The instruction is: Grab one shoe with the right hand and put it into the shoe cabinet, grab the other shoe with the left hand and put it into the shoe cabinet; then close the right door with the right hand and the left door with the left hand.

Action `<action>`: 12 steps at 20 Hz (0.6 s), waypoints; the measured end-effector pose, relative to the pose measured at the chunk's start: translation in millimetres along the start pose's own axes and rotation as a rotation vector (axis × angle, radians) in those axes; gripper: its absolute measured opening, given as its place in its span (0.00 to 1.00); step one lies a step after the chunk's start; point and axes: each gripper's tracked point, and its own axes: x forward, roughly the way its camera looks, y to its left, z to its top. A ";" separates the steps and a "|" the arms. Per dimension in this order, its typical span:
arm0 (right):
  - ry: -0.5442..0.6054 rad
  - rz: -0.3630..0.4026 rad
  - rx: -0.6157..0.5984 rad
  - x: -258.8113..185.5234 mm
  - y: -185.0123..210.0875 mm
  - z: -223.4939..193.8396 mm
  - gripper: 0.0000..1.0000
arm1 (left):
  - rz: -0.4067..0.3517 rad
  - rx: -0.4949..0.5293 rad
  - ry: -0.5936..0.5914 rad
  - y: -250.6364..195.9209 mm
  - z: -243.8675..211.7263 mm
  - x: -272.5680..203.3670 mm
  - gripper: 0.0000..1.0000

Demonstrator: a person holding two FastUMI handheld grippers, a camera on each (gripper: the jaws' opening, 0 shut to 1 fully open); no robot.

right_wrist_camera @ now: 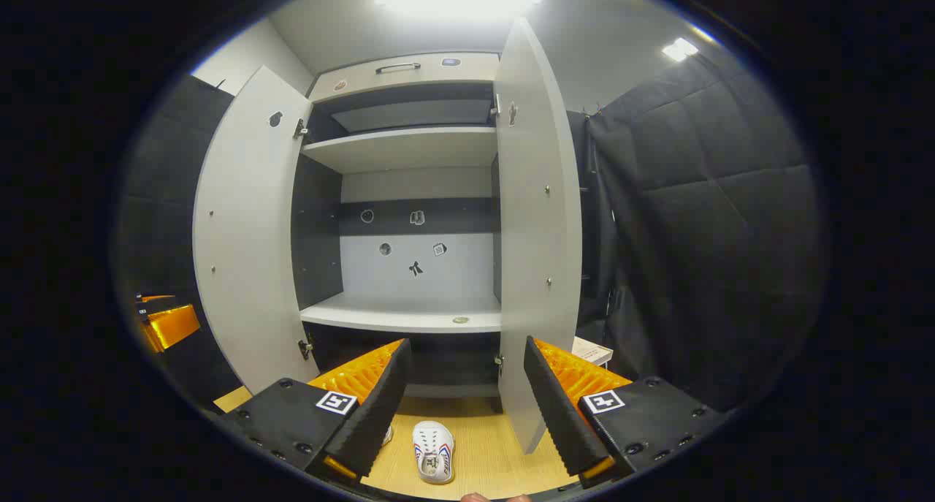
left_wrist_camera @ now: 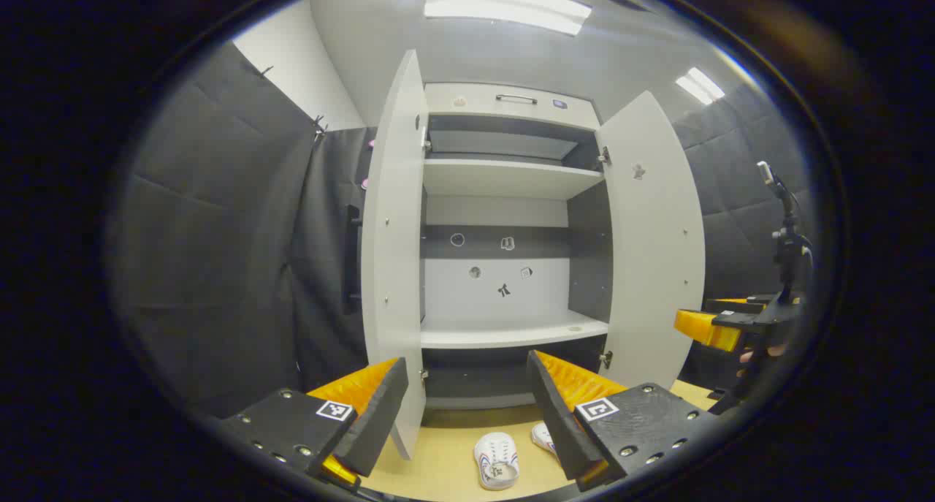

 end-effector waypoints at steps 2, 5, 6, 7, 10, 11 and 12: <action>0.025 0.005 0.001 0.9 3.0 -5.2 0.96 | -0.002 -0.004 0.014 0.8 -6.1 2.3 0.92; 0.054 0.022 0.003 4.2 10.5 -9.5 0.94 | 0.004 -0.008 0.020 4.5 -10.5 -1.5 0.92; 0.056 0.025 0.001 4.7 11.9 -9.2 0.96 | 0.004 -0.009 0.023 5.4 -12.4 -1.0 0.92; 0.058 0.027 -0.004 6.1 13.0 -8.8 0.94 | 0.006 -0.008 0.029 6.3 -14.6 -2.0 0.92; 0.070 0.036 -0.004 8.3 17.4 -9.1 0.96 | 0.012 -0.005 0.044 9.5 -20.6 -2.5 0.92; 0.076 0.038 -0.002 8.8 18.7 -8.8 0.94 | 0.011 -0.008 0.045 10.4 -22.4 -3.1 0.92; 0.084 0.039 -0.001 10.2 19.7 -8.8 0.96 | 0.009 -0.012 0.050 10.0 -23.7 -3.2 0.92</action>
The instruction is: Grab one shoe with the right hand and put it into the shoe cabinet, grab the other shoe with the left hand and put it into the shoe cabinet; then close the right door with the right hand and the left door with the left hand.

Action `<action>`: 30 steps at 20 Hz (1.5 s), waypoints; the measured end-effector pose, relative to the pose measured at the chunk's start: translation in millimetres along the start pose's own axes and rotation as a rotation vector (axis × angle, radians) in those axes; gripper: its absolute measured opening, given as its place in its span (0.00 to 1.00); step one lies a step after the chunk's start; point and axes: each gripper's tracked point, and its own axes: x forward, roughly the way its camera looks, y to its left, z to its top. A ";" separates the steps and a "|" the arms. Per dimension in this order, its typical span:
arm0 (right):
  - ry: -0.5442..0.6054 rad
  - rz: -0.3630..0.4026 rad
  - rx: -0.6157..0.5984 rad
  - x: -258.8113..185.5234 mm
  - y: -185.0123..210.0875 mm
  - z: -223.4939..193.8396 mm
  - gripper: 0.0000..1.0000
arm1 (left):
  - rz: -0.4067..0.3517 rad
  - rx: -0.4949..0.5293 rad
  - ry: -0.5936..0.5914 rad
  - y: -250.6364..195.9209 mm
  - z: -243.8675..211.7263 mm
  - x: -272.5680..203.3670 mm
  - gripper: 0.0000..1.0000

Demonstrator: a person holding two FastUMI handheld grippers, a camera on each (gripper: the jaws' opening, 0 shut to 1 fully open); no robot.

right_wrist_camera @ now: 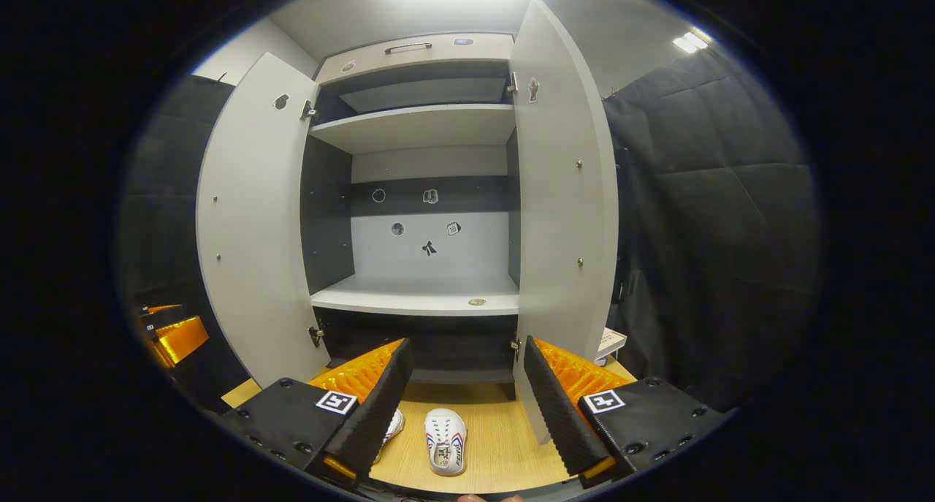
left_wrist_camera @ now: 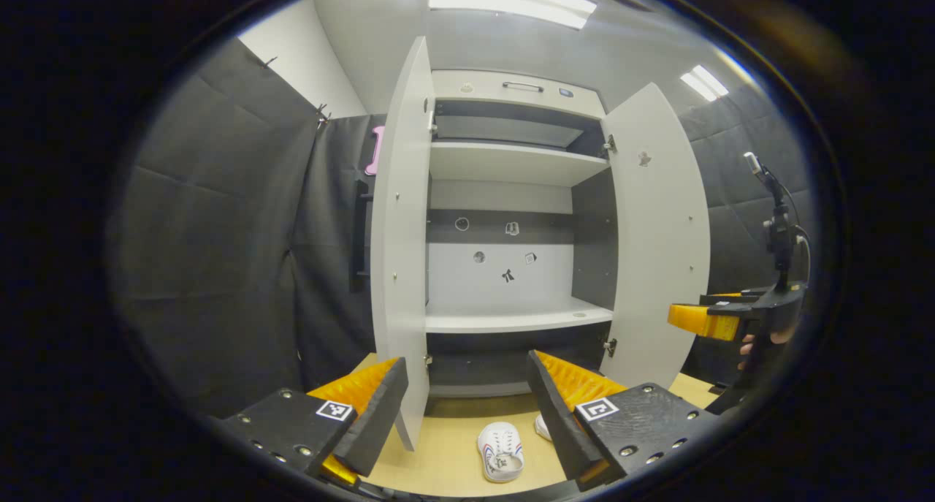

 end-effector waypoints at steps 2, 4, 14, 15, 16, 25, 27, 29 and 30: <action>0.016 0.004 -0.002 1.5 1.2 0.5 0.96 | 0.001 -0.007 0.011 -0.8 -5.2 -2.8 0.92; 0.034 0.014 -0.008 4.1 3.8 -0.9 0.94 | 0.000 -0.016 0.011 -0.9 -7.8 -5.3 0.92; 0.154 0.079 -0.016 56.0 32.2 -30.8 0.96 | -0.004 -0.009 0.065 -9.3 -24.1 13.8 0.94; 0.184 0.099 -0.016 64.0 38.4 -40.3 0.94 | -0.006 -0.007 0.068 -11.5 -22.0 18.2 0.94; 0.212 0.125 -0.013 70.6 45.4 -49.4 0.94 | -0.006 -0.006 0.071 -13.6 -20.7 21.9 0.94; 0.493 0.263 0.029 123.8 81.3 -164.5 0.96 | -0.012 0.030 0.119 -42.6 -11.2 60.0 0.92; 0.569 0.285 0.056 128.9 85.5 -194.6 0.97 | -0.010 0.042 0.131 -49.4 -11.8 65.6 0.92; 0.643 0.305 0.068 132.9 87.7 -225.9 0.97 | -0.006 0.026 0.154 -54.2 -16.8 70.5 0.92; 0.674 0.311 0.069 135.1 89.3 -241.8 0.97 | -0.005 0.010 0.172 -56.4 -22.3 72.1 0.93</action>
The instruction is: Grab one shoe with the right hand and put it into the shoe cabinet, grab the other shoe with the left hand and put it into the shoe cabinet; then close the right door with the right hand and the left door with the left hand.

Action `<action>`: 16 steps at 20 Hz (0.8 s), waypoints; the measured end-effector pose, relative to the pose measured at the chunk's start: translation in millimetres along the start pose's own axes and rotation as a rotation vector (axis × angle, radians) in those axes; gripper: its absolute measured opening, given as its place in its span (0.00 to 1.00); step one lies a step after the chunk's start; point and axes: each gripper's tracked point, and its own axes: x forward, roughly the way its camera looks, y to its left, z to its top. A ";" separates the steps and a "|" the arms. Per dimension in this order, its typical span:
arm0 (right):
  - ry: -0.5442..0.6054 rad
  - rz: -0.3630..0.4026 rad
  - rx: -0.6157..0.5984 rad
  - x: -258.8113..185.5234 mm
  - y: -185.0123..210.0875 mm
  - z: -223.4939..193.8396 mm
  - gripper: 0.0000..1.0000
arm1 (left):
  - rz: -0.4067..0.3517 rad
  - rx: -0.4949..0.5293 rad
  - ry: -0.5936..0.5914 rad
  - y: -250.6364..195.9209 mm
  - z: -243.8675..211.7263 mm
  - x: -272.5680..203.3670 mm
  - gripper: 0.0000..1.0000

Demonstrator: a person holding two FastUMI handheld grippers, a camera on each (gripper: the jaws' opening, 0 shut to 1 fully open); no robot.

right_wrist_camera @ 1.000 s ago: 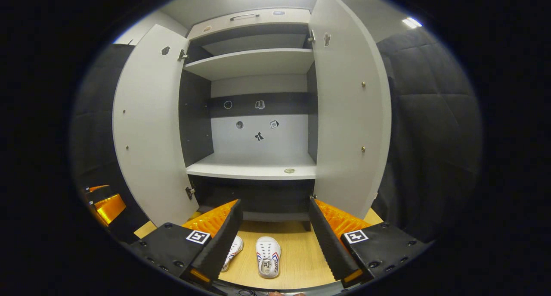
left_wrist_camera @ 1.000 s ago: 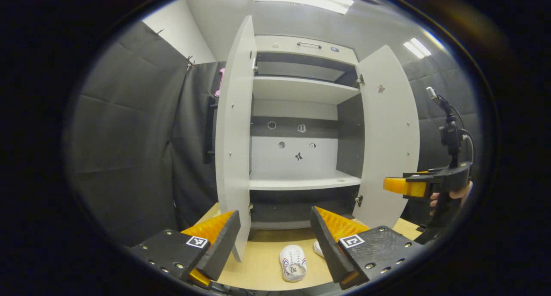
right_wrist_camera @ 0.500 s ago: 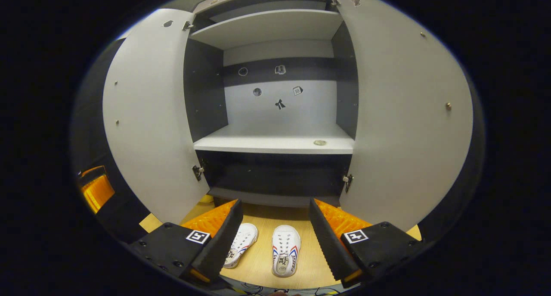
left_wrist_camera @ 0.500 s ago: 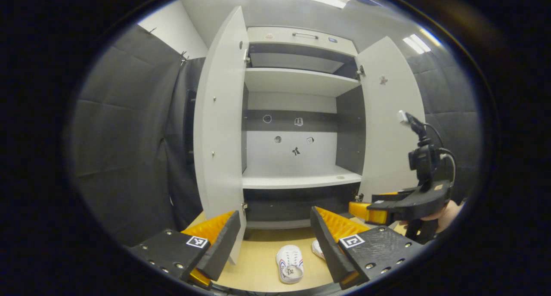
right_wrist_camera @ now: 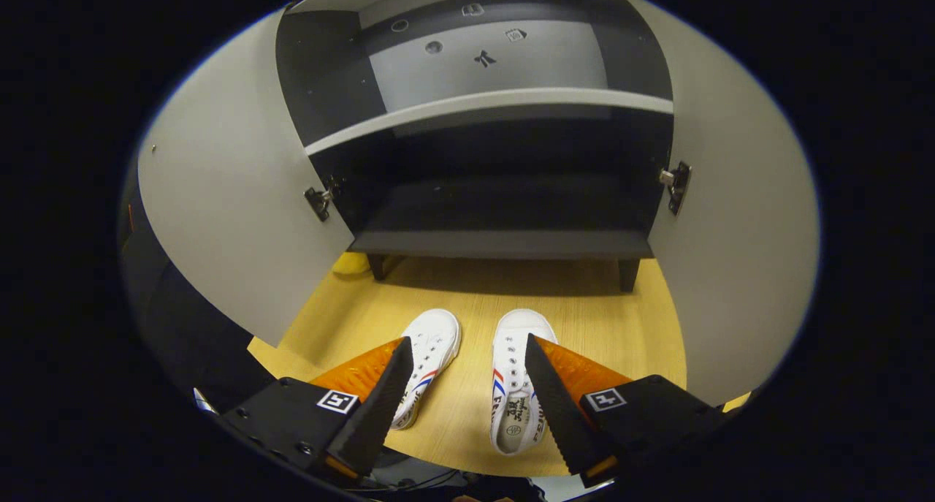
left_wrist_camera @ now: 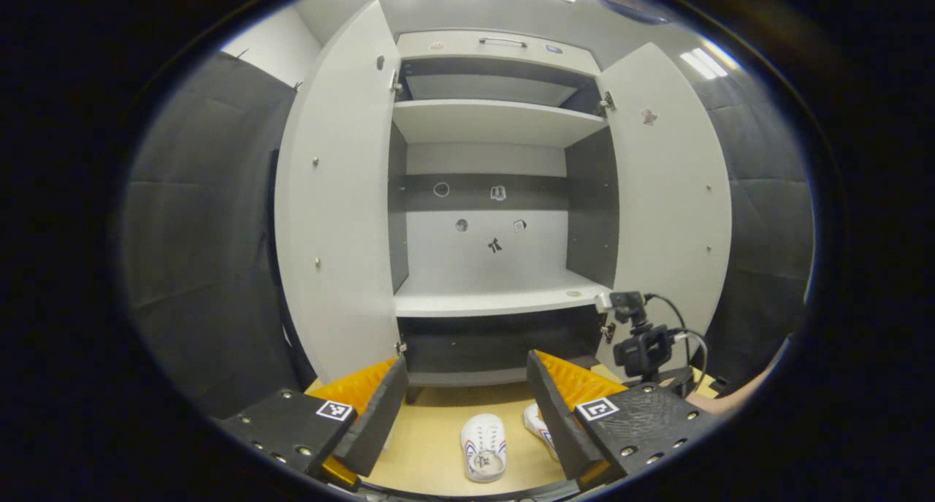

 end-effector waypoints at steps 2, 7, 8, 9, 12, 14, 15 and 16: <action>0.041 0.005 -0.011 20.8 -7.8 -18.1 0.97 | 0.018 -0.012 0.028 2.6 -8.3 6.4 0.92; 0.172 0.017 -0.010 58.8 -18.3 -62.7 0.97 | 0.075 0.005 0.066 11.4 -24.3 19.0 0.94; 0.191 0.028 -0.010 63.8 -16.9 -69.2 0.99 | 0.090 0.001 0.074 12.9 -27.2 21.6 0.94; 0.211 0.044 -0.015 68.7 -14.7 -75.1 0.99 | 0.104 -0.005 0.085 14.2 -31.5 24.6 0.94; 0.254 0.022 -0.048 85.4 -19.1 -88.7 0.93 | 0.130 -0.025 0.115 15.4 -40.6 30.9 0.94; 0.273 -0.014 -0.059 92.6 -22.7 -93.2 0.93 | 0.134 -0.040 0.128 13.1 -42.6 37.1 0.92; 0.264 -0.043 -0.074 94.8 -26.6 -90.7 0.89 | 0.137 -0.043 0.133 11.7 -43.5 40.3 0.94; 0.272 -0.068 -0.119 94.3 -30.1 -94.2 0.82 | 0.137 -0.045 0.138 10.0 -45.5 44.9 0.92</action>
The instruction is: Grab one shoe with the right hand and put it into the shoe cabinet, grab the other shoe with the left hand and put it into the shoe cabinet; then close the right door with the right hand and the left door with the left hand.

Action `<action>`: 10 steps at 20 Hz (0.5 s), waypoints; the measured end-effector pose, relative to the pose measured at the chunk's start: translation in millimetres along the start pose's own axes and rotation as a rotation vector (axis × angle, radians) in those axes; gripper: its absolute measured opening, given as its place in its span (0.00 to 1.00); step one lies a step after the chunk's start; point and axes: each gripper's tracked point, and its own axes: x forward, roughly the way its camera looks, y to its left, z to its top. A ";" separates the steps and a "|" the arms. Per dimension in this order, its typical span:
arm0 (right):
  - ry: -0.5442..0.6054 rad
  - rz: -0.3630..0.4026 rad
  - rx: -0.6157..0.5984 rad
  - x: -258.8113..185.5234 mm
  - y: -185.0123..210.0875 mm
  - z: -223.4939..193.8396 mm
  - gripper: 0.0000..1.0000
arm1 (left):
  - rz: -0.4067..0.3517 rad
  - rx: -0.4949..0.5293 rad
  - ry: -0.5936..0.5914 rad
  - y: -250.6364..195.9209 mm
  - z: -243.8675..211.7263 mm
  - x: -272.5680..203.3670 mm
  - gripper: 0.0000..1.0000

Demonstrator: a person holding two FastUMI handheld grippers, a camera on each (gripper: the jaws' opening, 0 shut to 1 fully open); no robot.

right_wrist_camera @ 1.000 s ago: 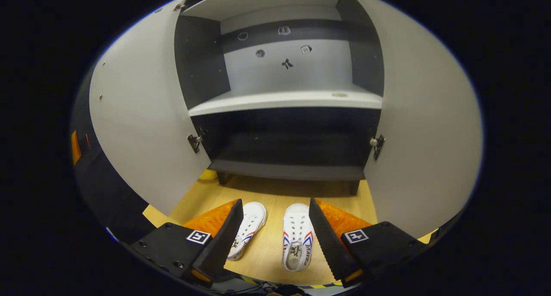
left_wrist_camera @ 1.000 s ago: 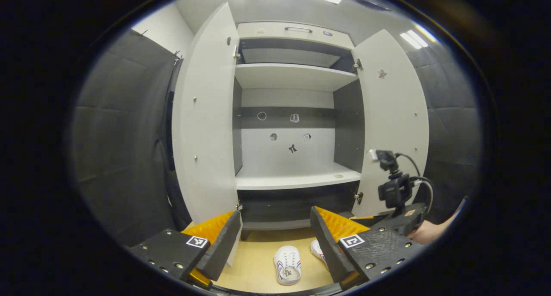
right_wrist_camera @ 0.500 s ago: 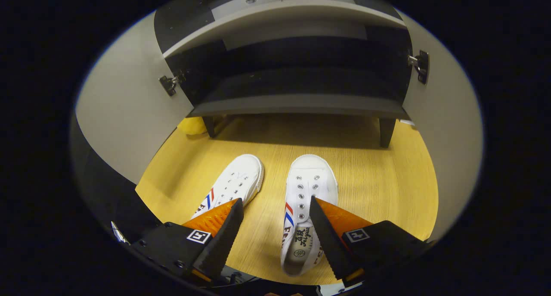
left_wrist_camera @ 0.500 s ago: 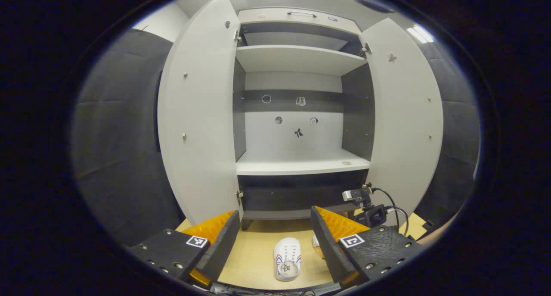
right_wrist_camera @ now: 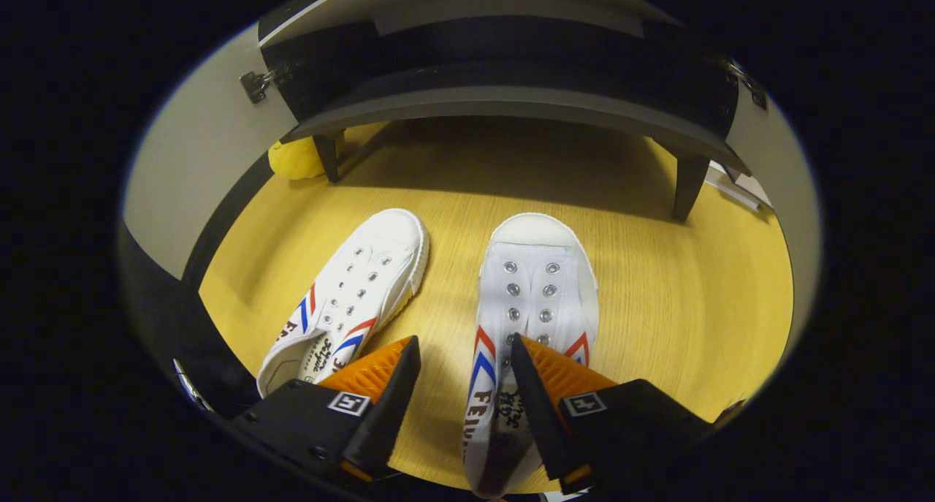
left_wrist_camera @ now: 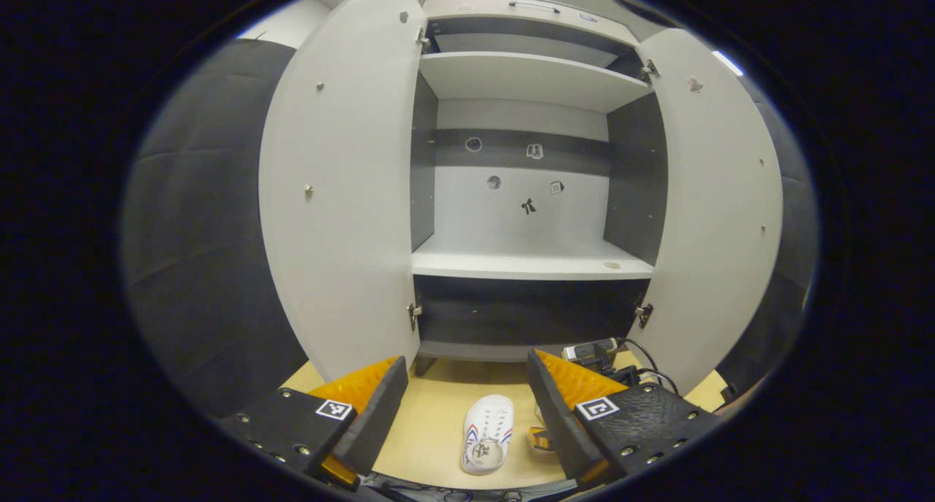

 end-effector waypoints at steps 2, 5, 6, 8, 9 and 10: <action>-0.022 -0.058 -0.098 1.1 -9.0 -1.1 0.62 | -0.004 -0.002 0.006 -6.8 0.6 6.0 0.93; -0.050 -0.095 -0.181 1.0 -9.1 -2.9 0.37 | -0.043 -0.017 0.009 -22.9 2.2 10.1 0.94; -0.046 -0.119 -0.214 2.5 -11.3 -3.2 0.42 | -0.054 -0.014 0.011 -26.3 2.4 10.6 0.92; -0.042 -0.136 -0.216 0.5 -12.3 -3.4 0.24 | -0.070 -0.005 0.000 -29.1 6.5 10.5 0.94; -0.043 -0.137 -0.211 2.1 -13.7 -2.1 0.24 | -0.083 -0.003 -0.004 -30.0 5.7 8.5 0.94; -0.039 -0.129 -0.187 -4.0 -10.8 -4.1 0.22 | -0.097 -0.001 -0.007 -30.8 5.5 8.4 0.94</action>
